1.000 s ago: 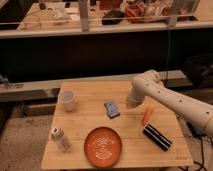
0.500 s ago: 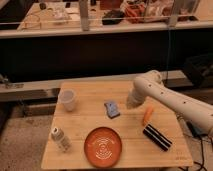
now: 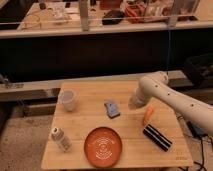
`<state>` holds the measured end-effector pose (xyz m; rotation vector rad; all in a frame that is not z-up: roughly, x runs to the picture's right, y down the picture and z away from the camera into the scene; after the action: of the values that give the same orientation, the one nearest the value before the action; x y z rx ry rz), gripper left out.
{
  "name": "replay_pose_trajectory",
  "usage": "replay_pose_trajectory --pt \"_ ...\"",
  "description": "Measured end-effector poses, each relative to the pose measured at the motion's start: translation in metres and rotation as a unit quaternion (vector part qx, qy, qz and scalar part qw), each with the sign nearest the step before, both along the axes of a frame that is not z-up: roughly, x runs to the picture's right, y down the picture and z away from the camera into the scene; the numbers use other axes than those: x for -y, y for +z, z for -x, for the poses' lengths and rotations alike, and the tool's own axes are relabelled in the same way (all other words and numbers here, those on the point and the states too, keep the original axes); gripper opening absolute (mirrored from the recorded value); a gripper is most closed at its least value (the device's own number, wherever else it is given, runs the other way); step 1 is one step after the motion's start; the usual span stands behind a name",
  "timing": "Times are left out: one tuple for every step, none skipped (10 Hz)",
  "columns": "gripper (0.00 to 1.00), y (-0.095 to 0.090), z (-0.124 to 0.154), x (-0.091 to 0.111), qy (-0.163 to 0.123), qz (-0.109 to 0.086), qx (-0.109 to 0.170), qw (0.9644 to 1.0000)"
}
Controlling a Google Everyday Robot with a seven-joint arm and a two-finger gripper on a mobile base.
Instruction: Place the pepper in the ceramic bowl
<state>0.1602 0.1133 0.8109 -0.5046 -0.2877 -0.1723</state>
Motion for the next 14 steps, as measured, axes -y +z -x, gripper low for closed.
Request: replay_pose_trajectory --pt "0.07 -0.003 -0.002 0.001 0.002 -0.002 0.003 1.0000" --pt "0.07 -0.006 -0.006 0.001 0.004 -0.003 0.004 1.0000" --pt "0.07 -0.010 -0.009 0.001 0.006 -0.005 0.006 0.9999" --pt "0.07 -0.014 -0.008 0.002 0.007 -0.009 0.010 0.9999" --pt "0.09 -0.017 -0.007 0.003 0.007 -0.013 0.013 0.9998" --pt "0.14 -0.020 -0.009 0.002 0.009 -0.014 0.013 0.9998" --pt "0.24 -0.023 -0.012 0.002 0.011 -0.015 0.014 0.9997" --pt "0.34 -0.025 -0.016 0.002 0.013 -0.017 0.016 0.9996" --pt "0.44 -0.028 -0.016 0.002 0.014 -0.019 0.018 0.9996" --pt "0.51 -0.031 -0.013 0.002 0.013 -0.022 0.021 0.9994" --pt "0.62 -0.033 -0.013 0.001 0.014 -0.022 0.023 0.9994" --pt "0.67 -0.034 -0.015 0.002 0.017 -0.022 0.023 0.9993" --pt "0.69 -0.036 -0.020 0.001 0.018 -0.023 0.023 0.9993" --pt "0.65 -0.039 -0.024 0.000 0.020 -0.026 0.025 0.9992"
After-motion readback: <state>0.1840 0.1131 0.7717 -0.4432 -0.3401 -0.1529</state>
